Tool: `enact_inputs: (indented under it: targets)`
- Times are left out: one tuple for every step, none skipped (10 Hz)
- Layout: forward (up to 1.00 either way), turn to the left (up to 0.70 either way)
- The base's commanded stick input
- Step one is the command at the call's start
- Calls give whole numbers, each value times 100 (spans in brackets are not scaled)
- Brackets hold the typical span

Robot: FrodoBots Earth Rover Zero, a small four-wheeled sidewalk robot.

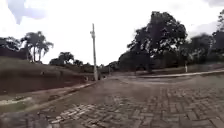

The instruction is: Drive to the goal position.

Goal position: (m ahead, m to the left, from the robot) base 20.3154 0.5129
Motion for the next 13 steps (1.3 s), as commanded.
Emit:
enact_inputs:
  targets:
    - [85,0]
    - [85,0]
    - [85,0]
    - [85,0]
    - [85,0]
    - [85,-17]
    - [85,-17]
    - [85,-3]
    - [85,0]
    - [85,0]
    - [85,0]
    - [85,0]
    - [85,0]
